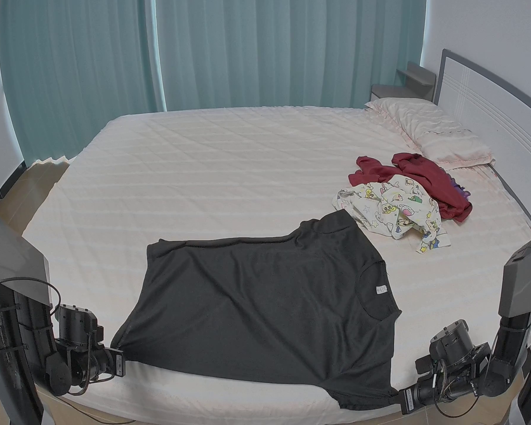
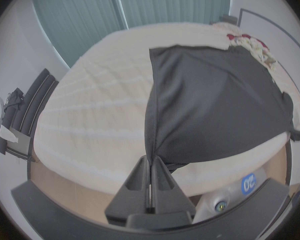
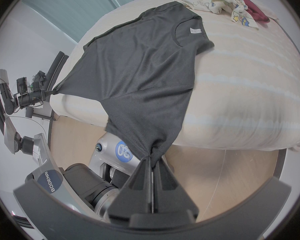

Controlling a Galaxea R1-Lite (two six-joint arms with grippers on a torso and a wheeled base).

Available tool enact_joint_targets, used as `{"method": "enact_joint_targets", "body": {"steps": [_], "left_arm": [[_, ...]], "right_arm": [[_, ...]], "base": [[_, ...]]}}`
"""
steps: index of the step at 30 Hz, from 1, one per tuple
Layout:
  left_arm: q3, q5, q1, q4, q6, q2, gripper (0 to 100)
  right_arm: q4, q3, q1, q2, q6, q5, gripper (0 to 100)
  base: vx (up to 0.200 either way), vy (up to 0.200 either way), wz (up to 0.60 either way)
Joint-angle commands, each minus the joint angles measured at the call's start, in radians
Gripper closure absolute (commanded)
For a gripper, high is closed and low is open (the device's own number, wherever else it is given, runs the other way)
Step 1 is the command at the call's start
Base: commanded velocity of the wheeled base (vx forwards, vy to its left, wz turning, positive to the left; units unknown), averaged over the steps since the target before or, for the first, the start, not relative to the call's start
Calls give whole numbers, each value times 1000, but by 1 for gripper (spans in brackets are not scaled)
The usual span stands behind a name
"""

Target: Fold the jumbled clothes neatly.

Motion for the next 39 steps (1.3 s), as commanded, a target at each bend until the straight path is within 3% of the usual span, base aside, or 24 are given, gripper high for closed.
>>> {"method": "enact_joint_targets", "body": {"steps": [1, 9, 10, 11, 12, 21, 26, 32, 39], "left_arm": [[17, 3, -21, 108, 20, 2, 100], [17, 1, -32, 129, 11, 1, 100], [17, 1, -35, 132, 12, -1, 0], [17, 1, -38, 137, 12, -1, 0], [17, 1, -41, 140, 11, -1, 0], [17, 1, -49, 151, -42, -22, 0], [14, -25, -21, 134, -124, -144, 0], [6, -115, -12, 80, -235, -251, 0], [0, -129, -17, 40, -269, -248, 0]], "right_arm": [[10, 20, 29, -43, 2, -13, 100], [12, 20, 29, -29, 3, -19, 100], [12, 20, 29, -29, 2, -19, 100], [12, 20, 29, -28, 3, -19, 100], [13, 20, 29, -28, 2, -22, 0], [16, 20, 34, -37, 6, -48, 0], [-74, 15, -40, -127, 28, -79, 0], [-237, -17, -156, -204, 154, -85, 0], [-261, -15, -202, -195, 207, -82, 0]], "base": [[0, 0, 0], [0, 0, 0], [0, 0, 0], [0, 0, 0], [0, 0, 0], [0, 0, 0], [0, 0, 0], [0, 0, 0], [0, 0, 0]]}}
